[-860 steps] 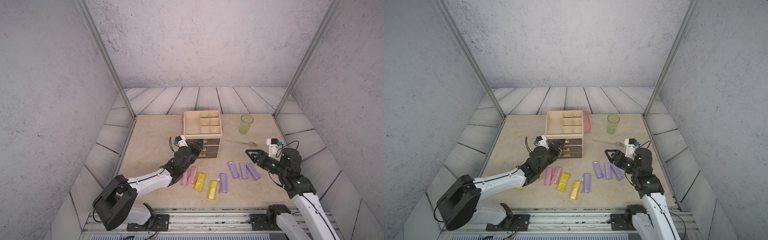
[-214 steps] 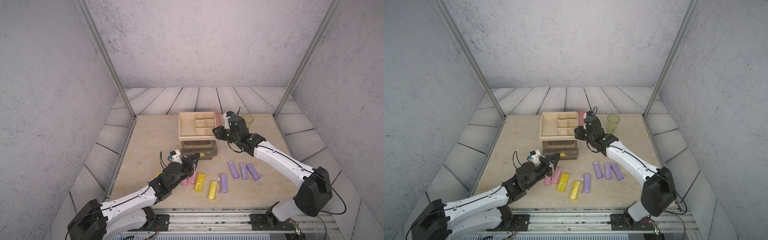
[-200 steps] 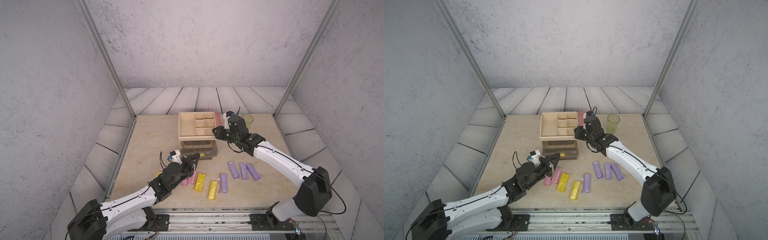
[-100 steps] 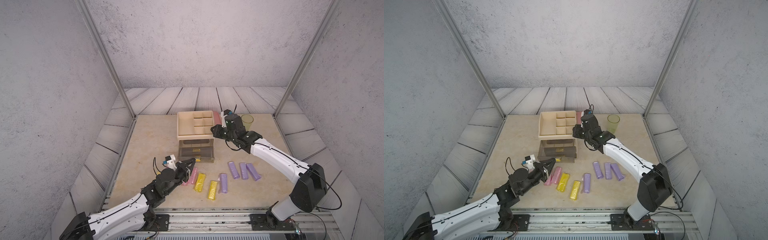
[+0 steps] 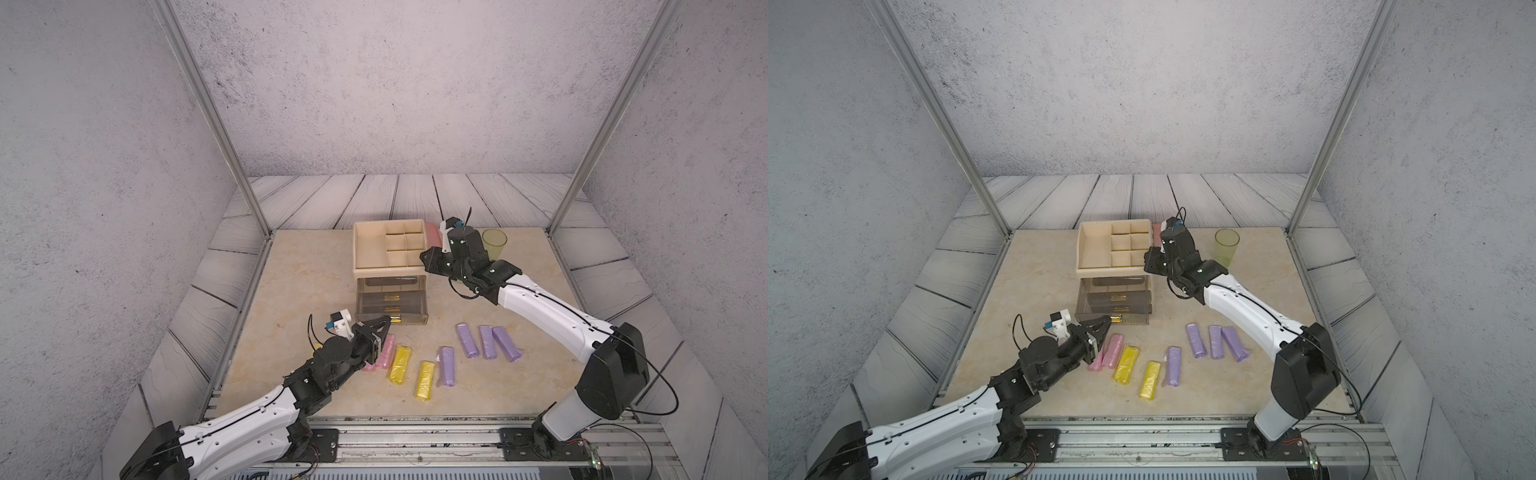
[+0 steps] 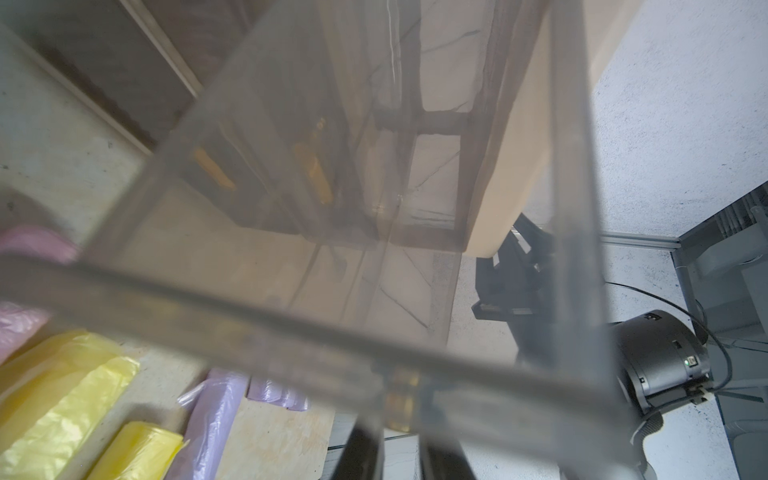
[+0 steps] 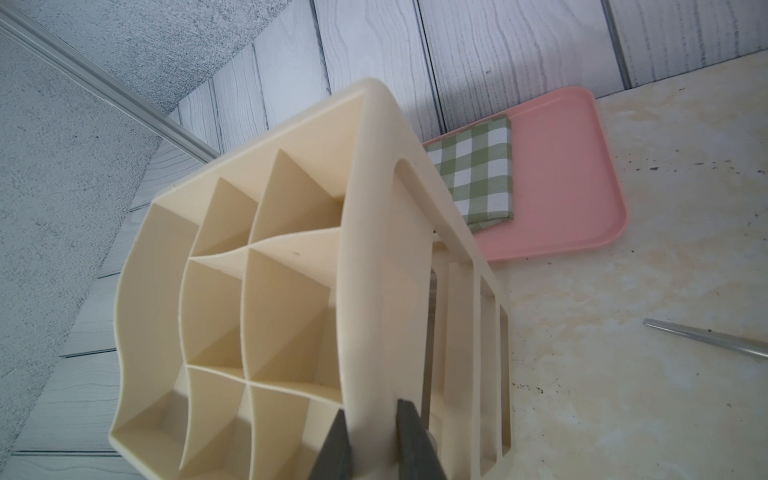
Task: Sort the rolls of trash bags by color and place them into the drawer
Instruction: Open the drawer in the storage box.
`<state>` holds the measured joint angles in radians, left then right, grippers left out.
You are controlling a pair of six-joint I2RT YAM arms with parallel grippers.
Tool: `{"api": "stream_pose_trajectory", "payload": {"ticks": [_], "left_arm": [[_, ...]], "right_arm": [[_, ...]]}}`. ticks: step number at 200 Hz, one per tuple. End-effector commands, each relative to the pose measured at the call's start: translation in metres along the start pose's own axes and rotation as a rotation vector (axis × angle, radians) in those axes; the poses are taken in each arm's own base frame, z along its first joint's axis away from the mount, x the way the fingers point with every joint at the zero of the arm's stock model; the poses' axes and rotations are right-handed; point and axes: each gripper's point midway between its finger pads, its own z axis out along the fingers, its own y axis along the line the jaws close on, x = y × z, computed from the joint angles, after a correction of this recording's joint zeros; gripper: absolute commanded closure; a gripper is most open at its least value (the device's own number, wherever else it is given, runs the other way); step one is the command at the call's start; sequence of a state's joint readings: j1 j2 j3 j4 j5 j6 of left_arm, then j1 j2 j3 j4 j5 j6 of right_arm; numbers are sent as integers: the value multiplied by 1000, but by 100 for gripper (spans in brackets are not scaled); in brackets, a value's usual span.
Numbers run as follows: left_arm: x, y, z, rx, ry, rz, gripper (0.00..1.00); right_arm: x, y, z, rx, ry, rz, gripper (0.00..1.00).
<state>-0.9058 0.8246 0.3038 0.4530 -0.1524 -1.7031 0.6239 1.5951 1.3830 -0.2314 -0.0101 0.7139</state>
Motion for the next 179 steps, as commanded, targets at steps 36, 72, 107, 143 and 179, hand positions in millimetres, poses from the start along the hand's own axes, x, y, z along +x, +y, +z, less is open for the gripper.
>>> {"api": "stream_pose_trajectory", "payload": {"ticks": [36, 72, 107, 143, 179], "left_arm": [[-5, 41, -11, -143, -12, 23, 47], [-8, 35, -18, -134, -21, 50, 37], [-6, 30, -24, -130, -5, 79, 31], [-7, 18, -34, -119, -2, 134, 27], [-13, -1, -56, -128, -14, 241, 27]], "right_arm": [[20, -34, 19, 115, 46, 11, 61], [16, -32, 16, 112, 38, 5, 47], [10, -27, 8, 101, 23, -6, 32], [0, -22, -4, 96, -6, -20, 21], [-16, -14, -23, 82, -54, -36, 14]]}}
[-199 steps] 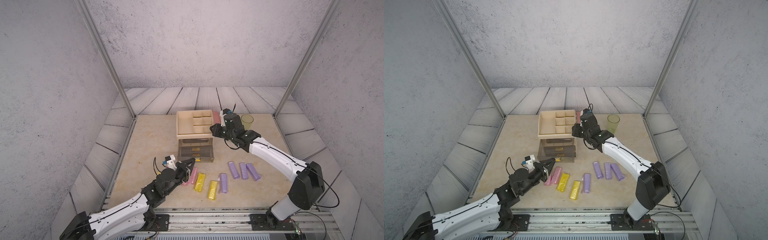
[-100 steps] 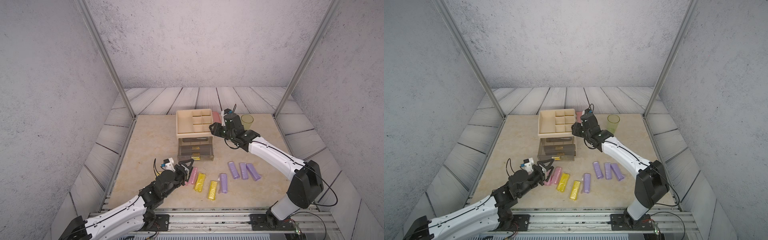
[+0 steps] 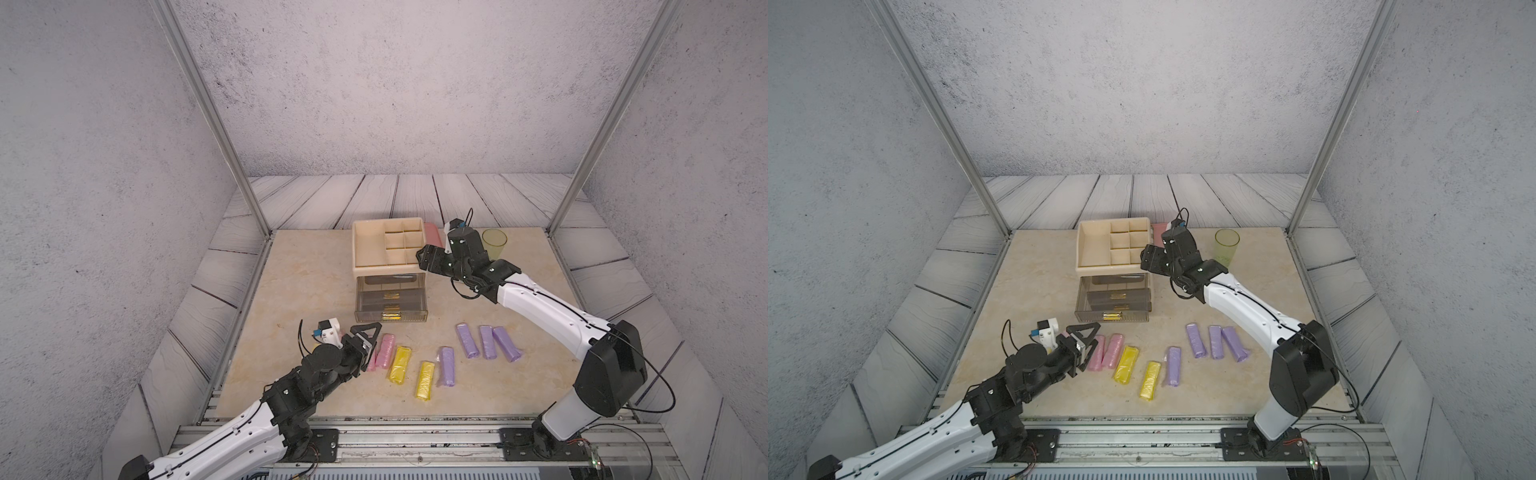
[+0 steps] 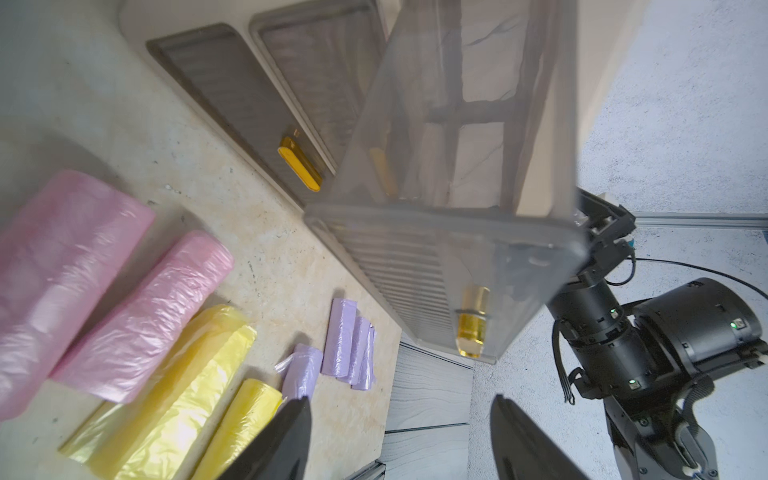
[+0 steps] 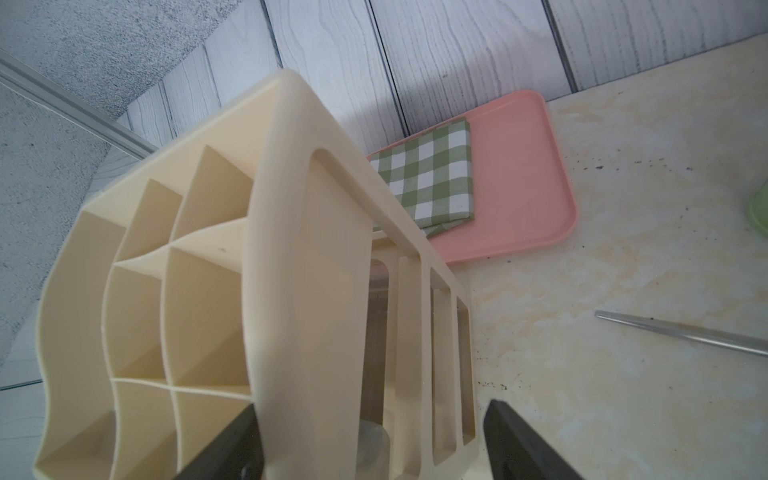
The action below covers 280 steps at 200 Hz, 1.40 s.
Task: Sort the rolls of trash bags by color and place them into the drawer
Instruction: Open the drawer in the storage box, then pick up the roll of trash bags from the center of the board.
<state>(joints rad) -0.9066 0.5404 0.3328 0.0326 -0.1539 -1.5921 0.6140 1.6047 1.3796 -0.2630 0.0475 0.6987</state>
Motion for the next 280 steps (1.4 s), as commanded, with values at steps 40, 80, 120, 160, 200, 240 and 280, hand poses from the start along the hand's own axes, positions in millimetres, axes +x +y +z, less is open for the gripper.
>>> {"api": "stream_pose_trajectory", "payload": {"ticks": [40, 80, 120, 160, 200, 240, 280], "left_arm": [[-29, -43, -55, -52, -95, 348, 28], [-57, -108, -84, -119, -205, 722, 22], [-83, -162, -98, -189, -310, 991, 9], [-115, -187, -78, -234, -270, 1013, 7], [-171, -166, -41, -182, -190, 731, 15], [-232, -111, -39, -133, -243, 430, 18], [-236, -69, -39, -174, -237, 357, 19]], "right_arm": [[-36, 11, -59, -19, -123, -48, 17], [-46, 1, -103, 34, -159, -123, 24], [-10, -46, -137, 147, -37, -194, 32], [77, -78, -137, 167, 313, -198, 43], [152, -93, -127, 154, 567, -106, 50], [195, -93, -112, 161, 675, -50, 46], [232, -98, -94, 208, 760, -71, 38]]}}
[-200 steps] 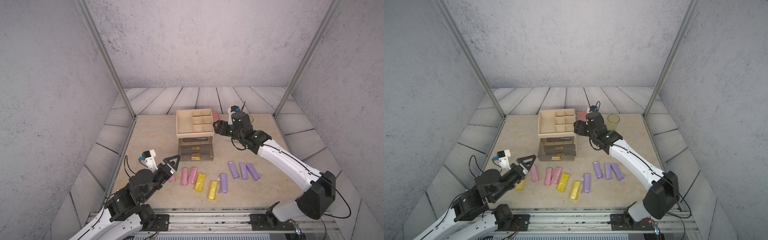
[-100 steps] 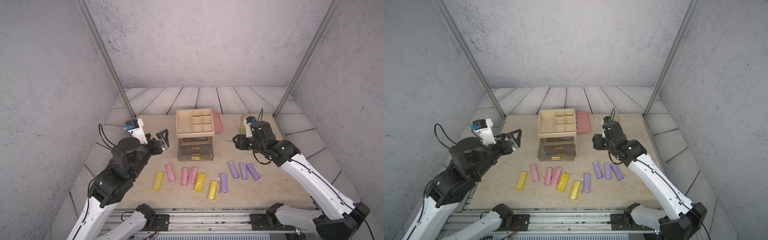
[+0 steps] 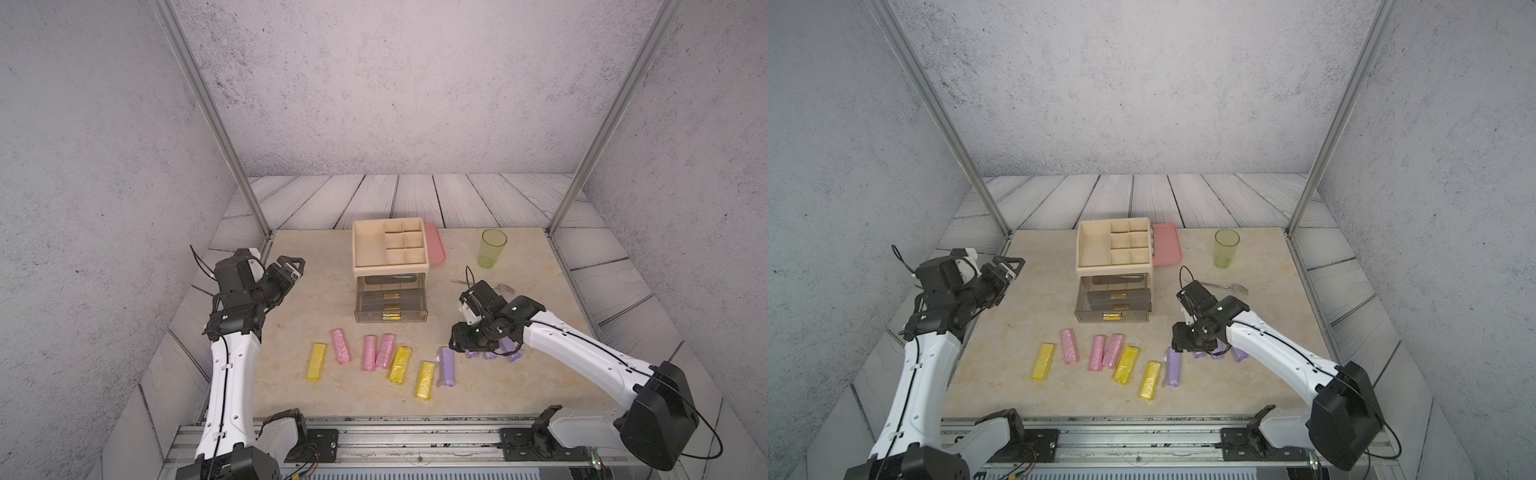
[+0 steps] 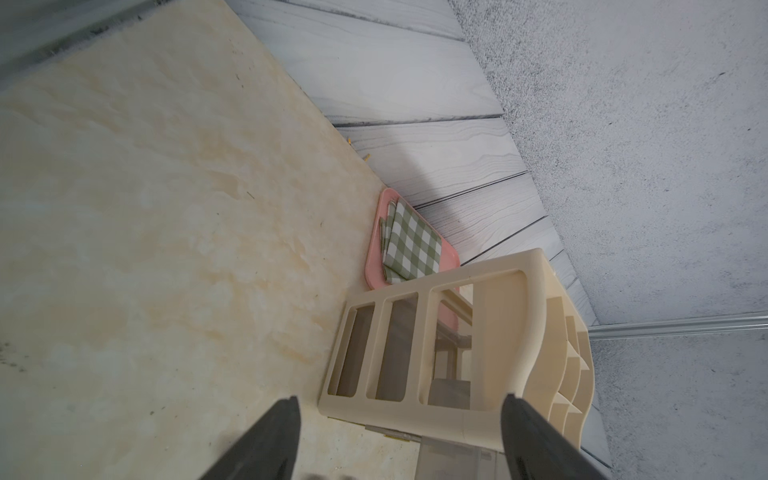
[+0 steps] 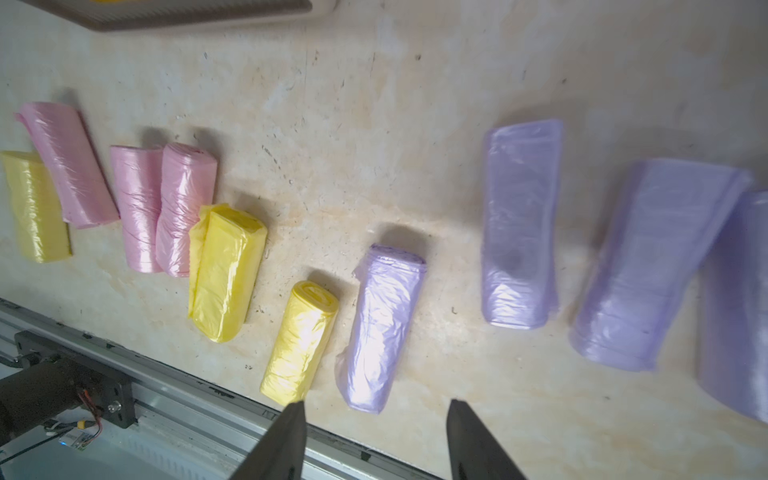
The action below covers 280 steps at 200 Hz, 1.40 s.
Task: Sort the rolls of trash bags by color and place them into the drawer
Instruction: Pick up the roll of trash bags from the center of the board.
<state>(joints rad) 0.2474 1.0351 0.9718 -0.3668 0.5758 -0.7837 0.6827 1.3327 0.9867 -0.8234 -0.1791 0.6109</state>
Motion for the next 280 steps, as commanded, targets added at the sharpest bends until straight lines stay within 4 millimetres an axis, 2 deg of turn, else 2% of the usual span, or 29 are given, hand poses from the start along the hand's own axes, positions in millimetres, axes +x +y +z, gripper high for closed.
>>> {"api": "stream_pose_trajectory", "payload": {"ticks": [1, 58, 86, 113, 173, 198, 216, 231, 257, 280], "left_arm": [[3, -13, -4, 104, 11, -5, 19], [25, 3, -2, 113, 52, -27, 18], [33, 7, -1, 122, 71, -34, 18], [38, 10, 0, 130, 89, -44, 18], [45, 10, -1, 150, 104, -53, 18], [47, 10, -2, 151, 112, -49, 18], [48, 10, -2, 152, 113, -51, 18], [48, 10, -2, 155, 116, -55, 18], [48, 9, 0, 166, 120, -63, 18], [48, 8, 1, 175, 124, -66, 18]], "right_arm": [[10, -1, 21, 25, 53, 29, 38], [22, -4, 61, 58, 121, 38, 35], [23, -4, 73, 76, 133, 41, 40], [28, -15, 83, 123, 148, 54, 43], [29, -24, 91, 158, 146, 58, 57], [29, -24, 93, 161, 152, 52, 69], [28, -25, 83, 168, 132, 47, 77], [23, -28, 62, 188, 87, 33, 79], [10, -26, 9, 208, -23, -2, 81], [-8, -16, -48, 202, -139, -40, 82]]}}
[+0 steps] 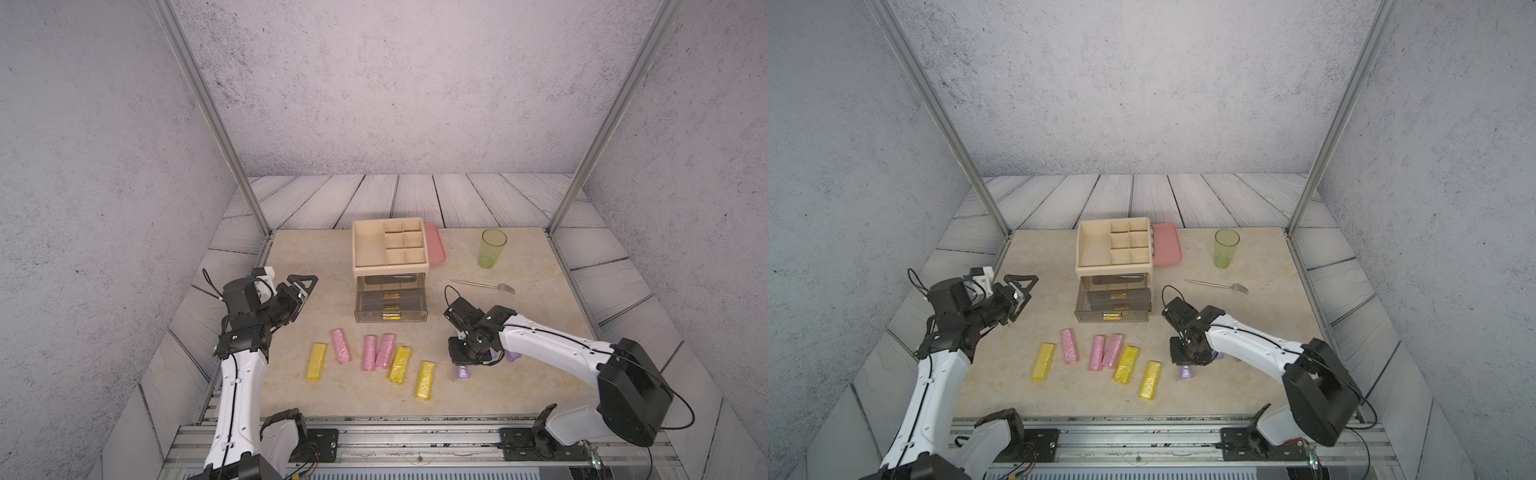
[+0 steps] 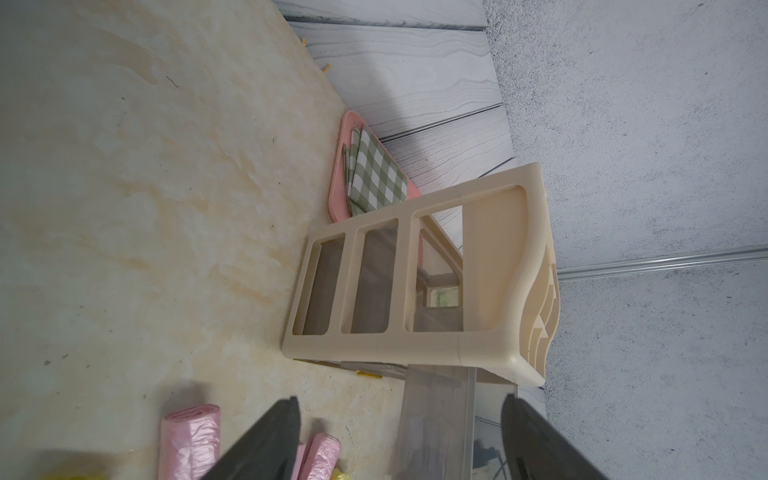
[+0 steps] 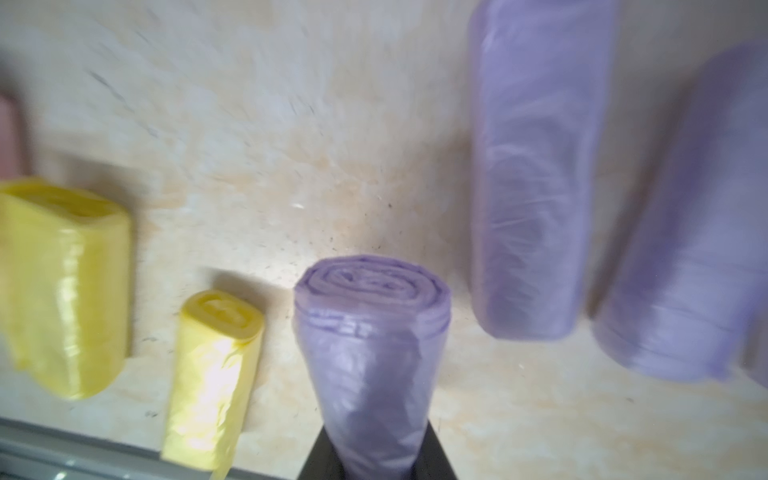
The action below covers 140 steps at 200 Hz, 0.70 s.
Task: Sort the rolls of trash bags by color and place them into the drawer
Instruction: Pick up the roll of trash bags from the center of the board, then place the roll of trash bags in the drawer.
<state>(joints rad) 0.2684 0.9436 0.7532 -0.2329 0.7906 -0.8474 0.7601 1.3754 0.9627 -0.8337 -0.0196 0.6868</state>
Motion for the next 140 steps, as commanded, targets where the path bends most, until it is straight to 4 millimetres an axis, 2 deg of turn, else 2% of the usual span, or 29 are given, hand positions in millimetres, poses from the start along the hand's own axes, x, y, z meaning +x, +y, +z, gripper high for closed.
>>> {"api": "stream_pose_trajectory", "payload": {"ticks": [1, 29, 41, 57, 75, 89, 110, 140], "left_arm": [[-3, -3, -1, 27, -4, 4, 18], [-2, -6, -1, 40, -1, -3, 18], [-2, -8, -2, 46, -2, -4, 18], [-1, -8, -3, 46, -2, -6, 18], [0, -8, -4, 45, -1, -6, 18], [2, -9, -5, 46, 0, -6, 18], [3, -10, -6, 49, 2, -4, 18], [3, -9, -4, 54, 11, -6, 18]], "right_arm": [[-18, -10, -66, 40, -139, -41, 82], [-48, 10, -130, -12, -249, -90, 82], [-63, 30, -147, -66, -270, -114, 82], [-84, 61, -160, -156, -284, -136, 82], [-104, 95, -161, -260, -278, -147, 82], [-118, 114, -156, -312, -270, -142, 82], [-132, 133, -149, -362, -264, -133, 82], [-146, 146, -141, -382, -275, -122, 82]]}}
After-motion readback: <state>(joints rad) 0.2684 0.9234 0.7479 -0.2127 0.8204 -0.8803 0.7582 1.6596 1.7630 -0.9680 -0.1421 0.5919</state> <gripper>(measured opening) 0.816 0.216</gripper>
